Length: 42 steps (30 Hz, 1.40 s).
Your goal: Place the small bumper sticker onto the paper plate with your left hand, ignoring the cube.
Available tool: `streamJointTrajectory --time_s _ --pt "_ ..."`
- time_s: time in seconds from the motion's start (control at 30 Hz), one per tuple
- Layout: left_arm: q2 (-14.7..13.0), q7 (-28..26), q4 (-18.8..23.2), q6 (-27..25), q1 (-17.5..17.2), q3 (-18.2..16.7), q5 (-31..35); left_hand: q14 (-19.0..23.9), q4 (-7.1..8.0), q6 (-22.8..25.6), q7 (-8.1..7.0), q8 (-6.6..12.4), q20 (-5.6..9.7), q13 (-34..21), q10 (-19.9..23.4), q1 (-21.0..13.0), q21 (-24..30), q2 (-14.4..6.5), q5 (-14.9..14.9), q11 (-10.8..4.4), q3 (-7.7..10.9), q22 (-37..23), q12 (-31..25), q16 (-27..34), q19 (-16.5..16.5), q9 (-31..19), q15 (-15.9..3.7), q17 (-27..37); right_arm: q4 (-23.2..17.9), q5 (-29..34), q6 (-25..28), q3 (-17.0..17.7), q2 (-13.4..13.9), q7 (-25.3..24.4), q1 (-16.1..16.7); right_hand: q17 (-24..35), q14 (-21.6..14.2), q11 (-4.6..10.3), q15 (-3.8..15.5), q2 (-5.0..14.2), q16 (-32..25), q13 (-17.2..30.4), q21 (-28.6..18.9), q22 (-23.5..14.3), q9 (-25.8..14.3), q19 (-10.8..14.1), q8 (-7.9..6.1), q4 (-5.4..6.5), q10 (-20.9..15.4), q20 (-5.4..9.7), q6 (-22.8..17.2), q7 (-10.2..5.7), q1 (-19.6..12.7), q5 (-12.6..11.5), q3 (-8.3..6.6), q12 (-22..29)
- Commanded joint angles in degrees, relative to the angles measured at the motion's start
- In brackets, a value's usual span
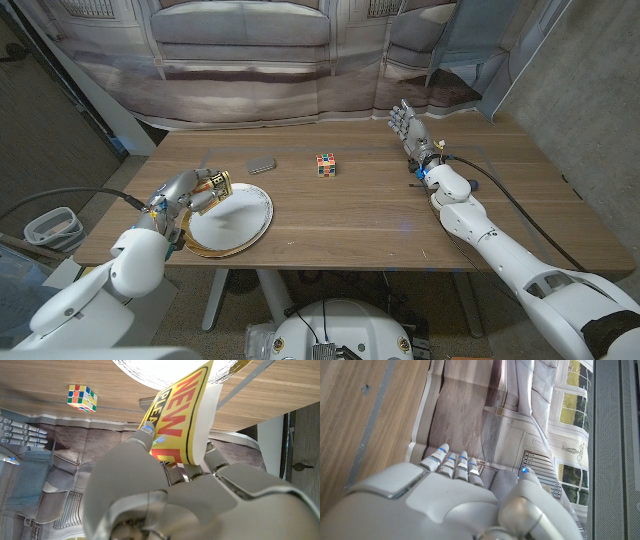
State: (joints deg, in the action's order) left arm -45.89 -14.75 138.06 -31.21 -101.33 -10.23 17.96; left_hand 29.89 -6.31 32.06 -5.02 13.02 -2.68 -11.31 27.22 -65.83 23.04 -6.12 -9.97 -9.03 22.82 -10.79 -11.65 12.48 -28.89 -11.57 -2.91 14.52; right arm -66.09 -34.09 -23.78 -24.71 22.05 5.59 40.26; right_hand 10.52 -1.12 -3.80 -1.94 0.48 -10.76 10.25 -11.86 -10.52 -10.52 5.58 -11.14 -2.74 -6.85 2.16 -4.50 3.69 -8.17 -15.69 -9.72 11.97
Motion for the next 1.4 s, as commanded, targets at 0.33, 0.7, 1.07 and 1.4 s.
streamJointTrajectory --time_s 0.33,0.7,1.07,1.4 --pt "-2.04 -1.83 -1.49 0.51 0.34 0.13 -4.05 -1.71 1.16 0.59 -0.5 -0.31 -1.39 -0.27 -0.14 2.82 -0.91 1.08 0.11 -0.23 -1.2 -0.25 0.3 -0.63 2.43 0.0 -3.11 0.02 -0.36 0.28 0.65 -0.06 0.32 -0.39 -0.03 0.19 -0.47 -0.01 -0.16 0.47 -0.04 0.23 0.17 -0.19 -0.09 0.35 0.05 -0.1 -0.14 0.5 -0.09 -0.4 -0.35 0.16 0.31 -0.07" --pt "-2.11 -2.8 -0.32 -1.55 -1.15 -0.43 -3.97 -2.84 1.32 0.3 -0.58 -0.53 -2.13 -0.29 -0.61 3.62 -1.42 1.4 -0.09 -0.21 -1.58 -0.24 0.44 -0.9 3.6 0.07 -3.01 -0.11 -0.18 0.31 0.86 -0.31 0.12 -0.19 -0.2 0.18 -0.49 -0.08 -0.14 0.56 -0.04 0.23 0.18 -0.19 -0.1 0.34 0.03 -0.16 -0.22 0.5 -0.13 -0.46 -0.42 0.16 0.32 -0.04" --pt "-2.11 -2.77 0.0 -2.15 -1.91 -1.06 -4.38 -5.27 1.03 0.01 -0.53 -0.72 -3.14 -0.31 -1.7 3.65 -3.0 1.11 -0.28 -0.1 -1.35 -0.17 0.67 -1.45 7.2 0.12 -2.38 -0.32 0.19 0.45 0.95 -0.57 -0.07 0.11 -0.59 0.17 -0.6 0.1 -0.12 0.63 -0.07 0.23 0.19 -0.19 -0.1 0.31 0.05 -0.22 -0.16 0.48 -0.08 -0.48 -0.49 0.17 0.33 -0.07" --pt "-2.69 -2.67 -0.2 -2.82 -1.61 -1.04 -4.61 -6.89 1.08 -0.4 -0.61 -0.92 -3.72 -0.32 -2.39 4.25 -4.0 1.42 -0.29 -0.28 -1.62 -0.11 0.73 -1.66 9.28 0.14 -2.04 -0.55 0.24 0.53 1.09 -0.63 -0.23 -0.16 -0.6 0.17 -0.66 -0.03 -0.14 0.67 -0.08 0.23 0.17 -0.19 -0.1 0.35 0.03 -0.28 -0.35 0.43 -0.12 -0.53 -0.56 0.18 0.34 0.0"
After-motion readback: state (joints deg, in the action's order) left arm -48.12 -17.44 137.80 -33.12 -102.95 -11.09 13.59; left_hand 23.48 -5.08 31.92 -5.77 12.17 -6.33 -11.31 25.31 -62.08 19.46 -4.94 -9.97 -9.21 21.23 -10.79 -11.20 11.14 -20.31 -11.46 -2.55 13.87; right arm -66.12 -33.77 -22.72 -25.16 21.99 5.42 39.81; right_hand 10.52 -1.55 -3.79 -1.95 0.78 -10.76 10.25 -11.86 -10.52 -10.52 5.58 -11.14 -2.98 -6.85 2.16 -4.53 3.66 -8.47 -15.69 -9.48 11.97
